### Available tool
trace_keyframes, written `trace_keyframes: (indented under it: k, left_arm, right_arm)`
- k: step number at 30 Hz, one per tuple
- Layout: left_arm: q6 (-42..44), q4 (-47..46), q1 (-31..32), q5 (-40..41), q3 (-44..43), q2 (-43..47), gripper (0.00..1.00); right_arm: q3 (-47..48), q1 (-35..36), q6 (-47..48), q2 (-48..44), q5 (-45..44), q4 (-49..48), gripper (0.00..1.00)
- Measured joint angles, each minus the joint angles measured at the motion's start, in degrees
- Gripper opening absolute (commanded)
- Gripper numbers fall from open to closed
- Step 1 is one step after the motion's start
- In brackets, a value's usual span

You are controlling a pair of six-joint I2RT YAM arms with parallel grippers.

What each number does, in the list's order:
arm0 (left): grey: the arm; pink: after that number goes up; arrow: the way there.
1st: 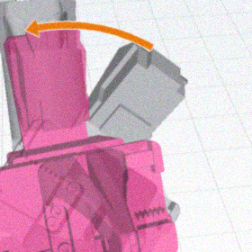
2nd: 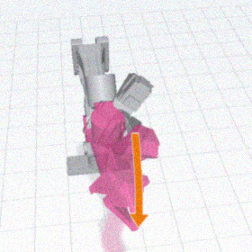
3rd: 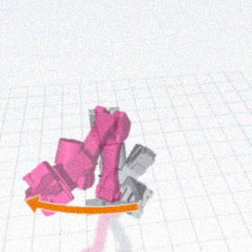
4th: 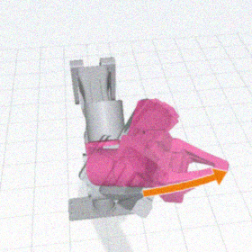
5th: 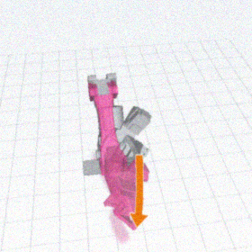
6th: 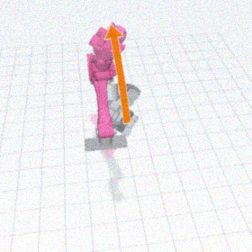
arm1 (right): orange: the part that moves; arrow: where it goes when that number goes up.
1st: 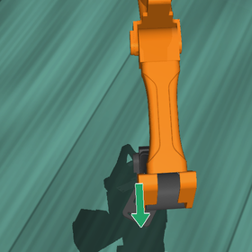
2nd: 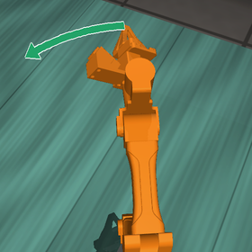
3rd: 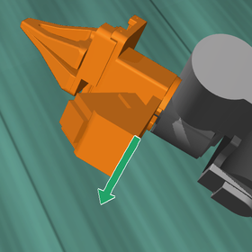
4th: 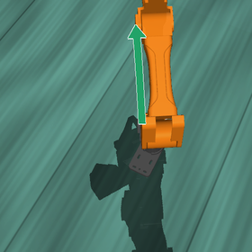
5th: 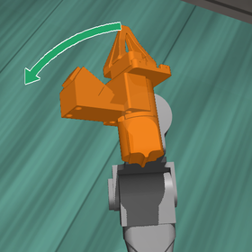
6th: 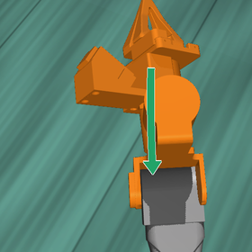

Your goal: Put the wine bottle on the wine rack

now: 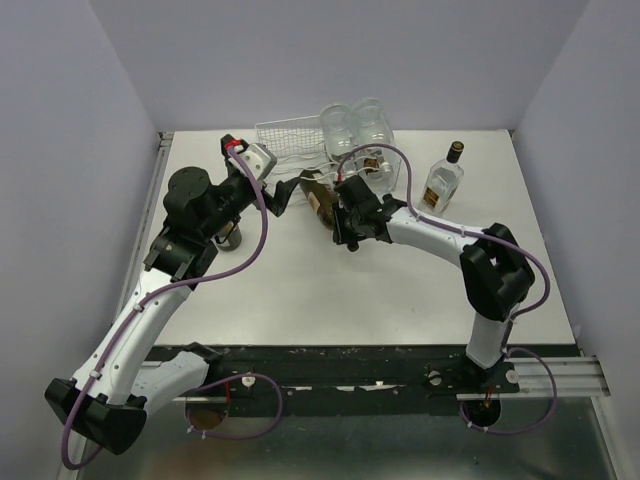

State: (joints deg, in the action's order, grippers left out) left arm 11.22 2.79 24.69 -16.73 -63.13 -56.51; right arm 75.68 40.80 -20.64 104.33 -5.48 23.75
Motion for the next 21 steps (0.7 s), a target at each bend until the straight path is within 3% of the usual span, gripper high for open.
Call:
trace_keyframes:
  k: [11, 21]
  left_arm:
    - [-0.37, 0.35, -0.24, -0.02, -0.11, -0.13, 0.99]
    - [-0.81, 0.39, -0.26, -0.02, -1.18, -1.62, 0.99]
  right_arm:
    - [2.91, -0.02, -3.93, 11.45, -4.7, -18.03, 0.01]
    - [12.5, -0.02, -4.9, 19.74, -8.39, -19.58, 0.01]
